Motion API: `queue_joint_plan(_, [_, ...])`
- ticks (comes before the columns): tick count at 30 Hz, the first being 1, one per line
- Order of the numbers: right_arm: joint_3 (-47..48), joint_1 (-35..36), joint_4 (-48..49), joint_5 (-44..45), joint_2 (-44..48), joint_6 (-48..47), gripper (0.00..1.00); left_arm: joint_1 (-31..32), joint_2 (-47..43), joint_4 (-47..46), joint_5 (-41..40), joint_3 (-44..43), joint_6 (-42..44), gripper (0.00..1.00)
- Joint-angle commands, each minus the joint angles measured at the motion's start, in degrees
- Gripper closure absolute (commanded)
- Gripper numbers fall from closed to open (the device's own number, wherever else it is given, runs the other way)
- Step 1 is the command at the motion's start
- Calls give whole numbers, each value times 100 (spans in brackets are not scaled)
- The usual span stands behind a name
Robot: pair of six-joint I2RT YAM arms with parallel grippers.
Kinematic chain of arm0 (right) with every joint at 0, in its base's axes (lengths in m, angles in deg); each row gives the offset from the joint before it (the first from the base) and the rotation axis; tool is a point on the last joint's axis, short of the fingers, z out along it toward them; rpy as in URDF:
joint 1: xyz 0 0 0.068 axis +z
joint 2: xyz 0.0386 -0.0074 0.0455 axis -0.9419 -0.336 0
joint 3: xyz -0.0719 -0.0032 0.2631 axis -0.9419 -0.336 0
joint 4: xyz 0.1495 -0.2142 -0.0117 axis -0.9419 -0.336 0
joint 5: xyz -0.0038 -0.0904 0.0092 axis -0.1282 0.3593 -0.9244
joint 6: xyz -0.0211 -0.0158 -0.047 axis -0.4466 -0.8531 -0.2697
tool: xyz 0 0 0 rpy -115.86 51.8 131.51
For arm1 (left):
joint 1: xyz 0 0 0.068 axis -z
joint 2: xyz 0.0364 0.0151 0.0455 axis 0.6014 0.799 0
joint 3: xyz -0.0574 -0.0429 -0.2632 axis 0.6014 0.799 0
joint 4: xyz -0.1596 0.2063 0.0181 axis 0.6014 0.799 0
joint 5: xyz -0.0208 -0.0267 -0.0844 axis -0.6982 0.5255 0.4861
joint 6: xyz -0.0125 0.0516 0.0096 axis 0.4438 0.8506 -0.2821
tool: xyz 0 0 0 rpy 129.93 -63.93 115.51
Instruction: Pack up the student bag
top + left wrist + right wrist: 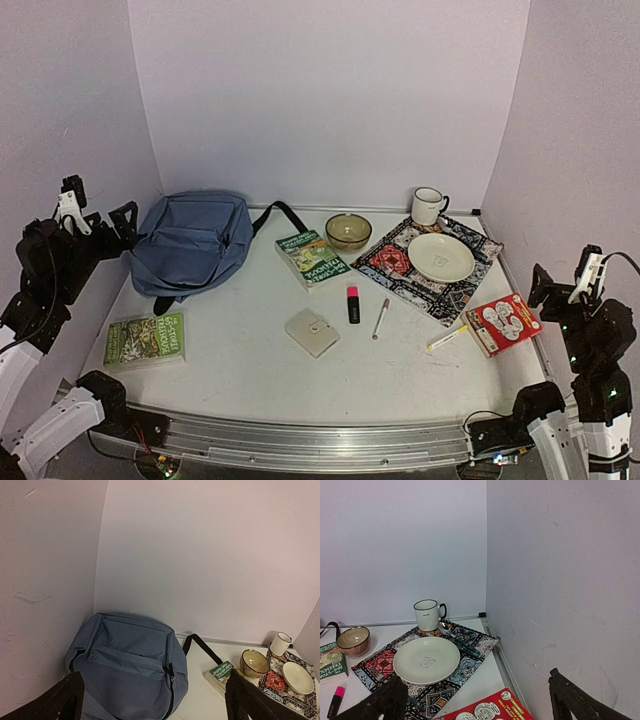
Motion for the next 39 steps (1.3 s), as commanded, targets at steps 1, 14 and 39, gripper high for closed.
queue_joint_plan(1, [-5, -17, 370, 63, 523, -96, 2, -17, 70, -185, 90, -77, -29, 1])
queue_joint_plan(14, [39, -18, 323, -101, 596, -160, 2, -15, 1725, 159, 198, -553, -720, 1])
queue_joint_plan(39, [-12, -14, 277, -862, 566, -255, 2, -1558, 5005, 1469, -293, -988, -3240, 1])
